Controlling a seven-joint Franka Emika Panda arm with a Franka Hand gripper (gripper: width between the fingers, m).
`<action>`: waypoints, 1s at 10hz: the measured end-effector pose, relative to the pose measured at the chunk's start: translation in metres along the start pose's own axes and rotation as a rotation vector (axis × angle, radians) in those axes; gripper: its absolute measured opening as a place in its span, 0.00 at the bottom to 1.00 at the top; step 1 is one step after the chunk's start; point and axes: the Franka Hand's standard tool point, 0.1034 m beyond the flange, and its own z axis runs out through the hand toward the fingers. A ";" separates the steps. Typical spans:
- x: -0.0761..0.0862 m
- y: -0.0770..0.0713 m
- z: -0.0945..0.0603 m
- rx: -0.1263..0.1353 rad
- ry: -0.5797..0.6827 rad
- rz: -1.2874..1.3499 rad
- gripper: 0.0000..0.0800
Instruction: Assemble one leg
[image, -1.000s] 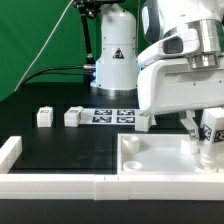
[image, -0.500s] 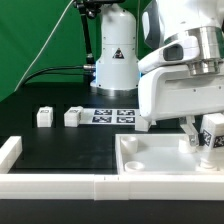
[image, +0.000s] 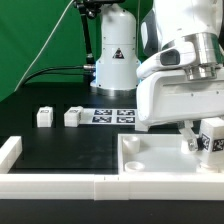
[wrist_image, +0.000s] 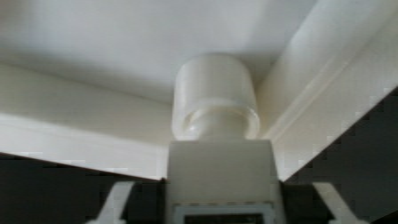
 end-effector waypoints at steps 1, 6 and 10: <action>0.000 0.000 0.000 -0.001 0.002 0.000 0.36; 0.000 0.000 0.000 -0.001 0.002 0.000 0.78; 0.008 0.002 -0.011 0.003 -0.014 -0.004 0.81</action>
Offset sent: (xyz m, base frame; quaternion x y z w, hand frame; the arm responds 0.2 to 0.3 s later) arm 0.0000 0.0000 0.0000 0.0000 0.0000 0.0000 1.0000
